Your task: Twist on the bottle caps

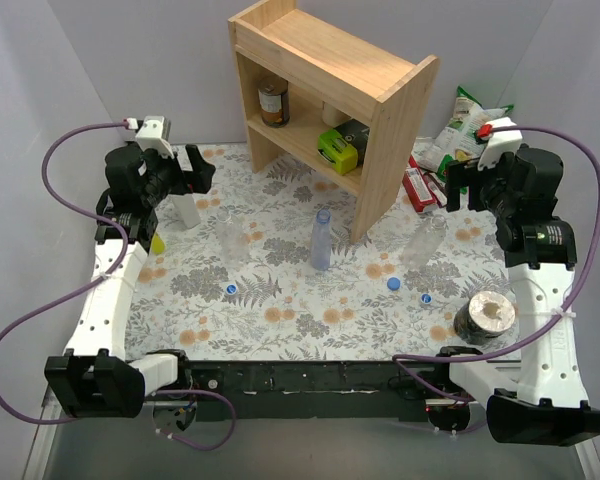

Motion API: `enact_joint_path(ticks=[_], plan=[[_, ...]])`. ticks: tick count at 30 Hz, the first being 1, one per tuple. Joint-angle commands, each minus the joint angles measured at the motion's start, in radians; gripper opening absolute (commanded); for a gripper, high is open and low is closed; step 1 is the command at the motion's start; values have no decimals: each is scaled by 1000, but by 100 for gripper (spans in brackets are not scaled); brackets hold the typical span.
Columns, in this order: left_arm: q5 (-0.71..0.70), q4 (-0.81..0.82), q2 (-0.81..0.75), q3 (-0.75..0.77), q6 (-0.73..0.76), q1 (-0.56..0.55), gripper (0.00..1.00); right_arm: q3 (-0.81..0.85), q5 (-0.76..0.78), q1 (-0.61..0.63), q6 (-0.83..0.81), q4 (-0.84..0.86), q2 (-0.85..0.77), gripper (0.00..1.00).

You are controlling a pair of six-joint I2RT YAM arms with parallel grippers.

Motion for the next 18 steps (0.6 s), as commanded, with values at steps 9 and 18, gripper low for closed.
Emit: enact_joint_path(ticks=[9,18], plan=[[23,-120,-68,-82,62,-1,98,110,-539,116,-391,-258,44,90],[81,-144,-152,-135,123,-1,98,184,-440,447,-389,-188,238,78]])
